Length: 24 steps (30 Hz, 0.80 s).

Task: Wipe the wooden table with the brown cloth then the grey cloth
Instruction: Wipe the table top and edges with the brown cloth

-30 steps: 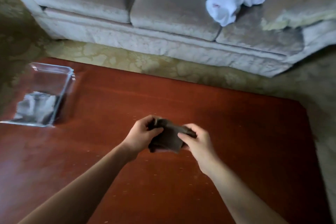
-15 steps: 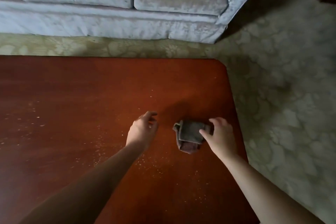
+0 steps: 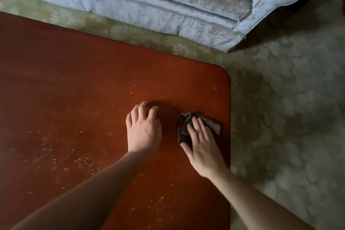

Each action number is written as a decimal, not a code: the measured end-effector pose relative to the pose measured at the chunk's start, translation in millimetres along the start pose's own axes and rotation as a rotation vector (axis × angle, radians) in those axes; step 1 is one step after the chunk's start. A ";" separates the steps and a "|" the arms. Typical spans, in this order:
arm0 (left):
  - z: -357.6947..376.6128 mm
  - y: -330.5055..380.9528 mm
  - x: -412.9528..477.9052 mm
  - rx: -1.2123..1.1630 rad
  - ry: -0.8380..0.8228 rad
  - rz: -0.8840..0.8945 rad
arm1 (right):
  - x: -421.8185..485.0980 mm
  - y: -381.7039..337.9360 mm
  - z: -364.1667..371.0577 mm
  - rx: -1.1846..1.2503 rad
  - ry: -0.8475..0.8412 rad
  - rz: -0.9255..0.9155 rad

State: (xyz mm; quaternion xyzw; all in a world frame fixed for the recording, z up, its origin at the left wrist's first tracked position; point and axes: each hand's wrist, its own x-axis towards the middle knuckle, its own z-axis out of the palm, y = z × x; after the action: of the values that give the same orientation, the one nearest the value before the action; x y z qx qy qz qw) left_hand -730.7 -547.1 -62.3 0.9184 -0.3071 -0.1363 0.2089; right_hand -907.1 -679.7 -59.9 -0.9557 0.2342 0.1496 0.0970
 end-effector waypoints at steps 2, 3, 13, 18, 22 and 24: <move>17.5 21.9 20.9 0.012 0.008 -0.060 | 35.9 46.2 -10.1 -0.019 0.010 -0.041; 27.4 31.4 29.7 0.032 0.030 -0.100 | 58.0 67.2 -14.5 -0.037 0.041 -0.056; 61.2 47.6 42.6 0.277 0.153 -0.247 | 202.8 135.7 -63.8 -0.086 0.065 0.071; 58.3 50.0 44.0 0.292 0.166 -0.241 | 86.1 98.3 -36.3 -0.133 0.017 -0.172; 56.8 48.5 42.2 0.259 0.165 -0.227 | -1.2 70.8 -12.7 -0.237 -0.001 -0.346; 51.4 44.5 38.1 0.204 0.145 -0.206 | 12.5 73.1 -7.2 -0.248 0.071 -0.394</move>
State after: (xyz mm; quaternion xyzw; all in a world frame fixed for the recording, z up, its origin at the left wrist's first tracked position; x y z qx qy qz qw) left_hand -743.3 -618.4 -91.1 0.9688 -0.2079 -0.0585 0.1213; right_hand -929.6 -750.5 -65.8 -0.9922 0.0262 0.1217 -0.0023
